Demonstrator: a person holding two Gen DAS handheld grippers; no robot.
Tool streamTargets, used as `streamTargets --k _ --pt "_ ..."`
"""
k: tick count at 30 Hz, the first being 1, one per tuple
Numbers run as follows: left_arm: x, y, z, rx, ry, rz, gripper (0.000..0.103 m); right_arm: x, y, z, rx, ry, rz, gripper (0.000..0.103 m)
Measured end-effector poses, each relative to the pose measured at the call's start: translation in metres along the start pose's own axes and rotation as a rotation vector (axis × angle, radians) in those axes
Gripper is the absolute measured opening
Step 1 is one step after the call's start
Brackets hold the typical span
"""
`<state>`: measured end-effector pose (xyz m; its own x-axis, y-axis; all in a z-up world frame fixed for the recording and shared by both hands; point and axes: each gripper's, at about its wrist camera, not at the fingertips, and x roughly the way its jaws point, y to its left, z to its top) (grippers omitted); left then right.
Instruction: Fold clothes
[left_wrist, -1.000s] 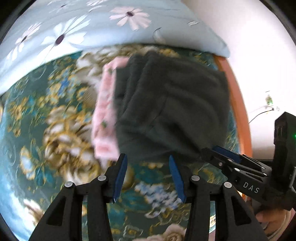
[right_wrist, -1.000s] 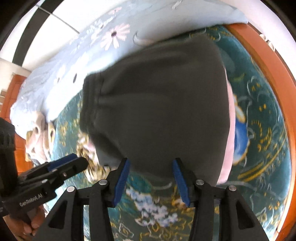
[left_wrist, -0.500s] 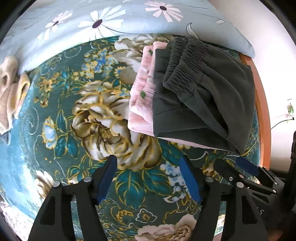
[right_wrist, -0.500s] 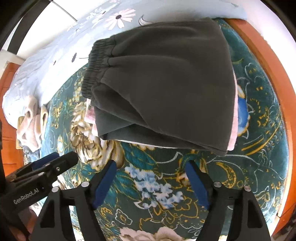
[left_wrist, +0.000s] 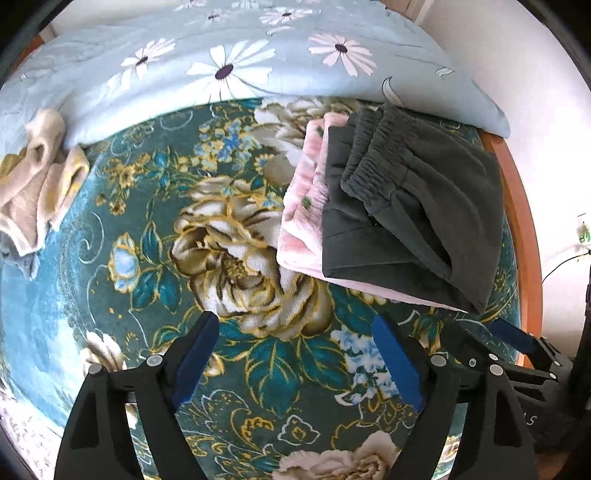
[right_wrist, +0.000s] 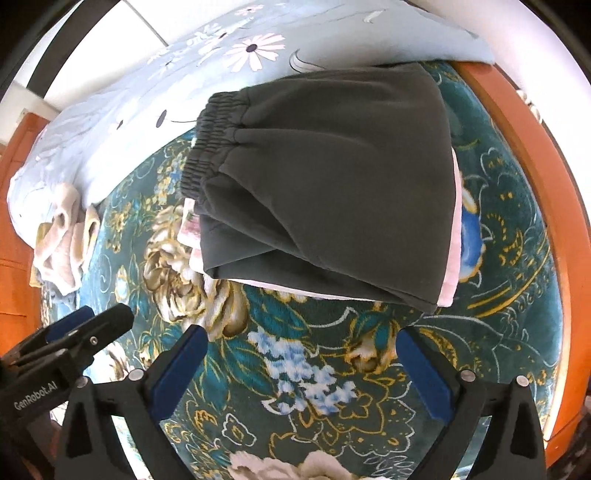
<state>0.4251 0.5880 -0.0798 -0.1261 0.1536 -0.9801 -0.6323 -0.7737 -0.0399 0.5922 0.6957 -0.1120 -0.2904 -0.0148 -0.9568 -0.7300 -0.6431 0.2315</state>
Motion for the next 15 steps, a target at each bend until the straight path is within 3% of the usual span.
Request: streamTargets --k 7,15 --pt "-0.004 -0.002 -0.001 0.067 -0.051 0.014 0.092 -0.009 0.006 -0.003 -0.018 -0.048 -0.070 0.103" --pt "0.016 -0.003 0.003 0.111 -0.014 -0.038 0.093 -0.006 0.001 -0.004 0.018 -0.026 -0.091 0.103"
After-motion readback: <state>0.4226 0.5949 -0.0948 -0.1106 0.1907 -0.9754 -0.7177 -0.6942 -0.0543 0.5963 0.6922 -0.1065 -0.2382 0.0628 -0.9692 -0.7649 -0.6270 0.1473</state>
